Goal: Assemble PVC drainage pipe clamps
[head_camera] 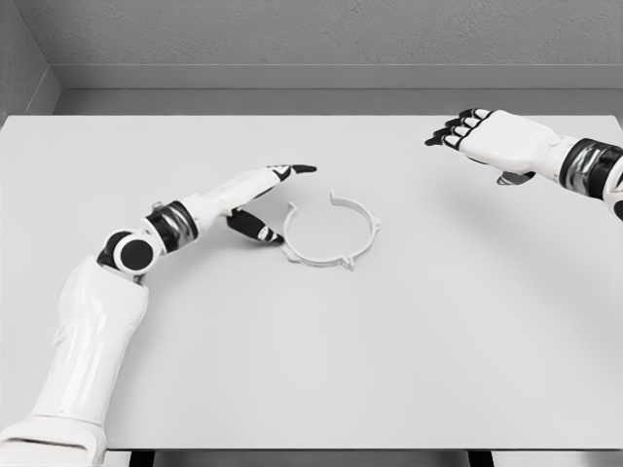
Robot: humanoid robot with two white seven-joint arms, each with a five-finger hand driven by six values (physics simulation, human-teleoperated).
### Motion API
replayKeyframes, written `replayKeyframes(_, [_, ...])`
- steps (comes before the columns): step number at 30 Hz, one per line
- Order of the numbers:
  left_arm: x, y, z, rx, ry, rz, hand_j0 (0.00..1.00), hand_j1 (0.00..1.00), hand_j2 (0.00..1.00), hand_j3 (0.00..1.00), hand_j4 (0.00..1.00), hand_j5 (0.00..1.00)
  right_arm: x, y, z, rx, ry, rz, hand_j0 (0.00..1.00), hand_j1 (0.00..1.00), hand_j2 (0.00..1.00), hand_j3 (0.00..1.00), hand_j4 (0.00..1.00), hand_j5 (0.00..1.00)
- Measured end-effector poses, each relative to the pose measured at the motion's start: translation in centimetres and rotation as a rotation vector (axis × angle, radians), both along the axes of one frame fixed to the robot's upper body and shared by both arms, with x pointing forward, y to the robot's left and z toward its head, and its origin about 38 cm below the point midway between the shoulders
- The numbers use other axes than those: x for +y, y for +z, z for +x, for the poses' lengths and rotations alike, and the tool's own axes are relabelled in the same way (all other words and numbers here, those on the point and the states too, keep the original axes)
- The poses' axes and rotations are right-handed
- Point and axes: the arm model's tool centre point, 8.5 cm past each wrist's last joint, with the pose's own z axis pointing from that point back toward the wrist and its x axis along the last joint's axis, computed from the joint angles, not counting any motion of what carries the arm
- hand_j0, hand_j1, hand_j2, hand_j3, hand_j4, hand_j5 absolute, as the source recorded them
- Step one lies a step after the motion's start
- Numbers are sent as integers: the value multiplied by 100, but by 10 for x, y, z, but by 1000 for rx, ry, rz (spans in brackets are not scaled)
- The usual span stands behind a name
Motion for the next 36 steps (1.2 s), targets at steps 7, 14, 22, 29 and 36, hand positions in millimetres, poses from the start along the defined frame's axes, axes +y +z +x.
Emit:
replayKeyframes(7, [-7, 6, 7, -4, -7, -8, 100, 100, 100, 100, 100, 100, 0, 1, 0, -1, -1, 1, 100, 100, 100, 100, 100, 100])
replayKeyframes(14, [-15, 6, 10, 1, -13, 0, 100, 100, 100, 100, 100, 100, 0, 1, 0, -1, 0, 0, 100, 100, 100, 100, 100, 100])
replayKeyframes(22, [6, -1, 0, -6, 19, -6, 100, 100, 100, 100, 100, 100, 1, 1, 0, -2, 4, 0, 100, 100, 100, 100, 100, 100])
replayKeyframes(29, [20, 4, -27, -67, 39, -20, 100, 100, 100, 100, 100, 100, 4, 2, -2, -4, 14, 1, 100, 100, 100, 100, 100, 100])
replayKeyframes(36, [18, 22, -32, -136, 23, -30, 100, 100, 100, 100, 100, 100, 4, 2, -2, -5, 15, 1, 100, 100, 100, 100, 100, 100])
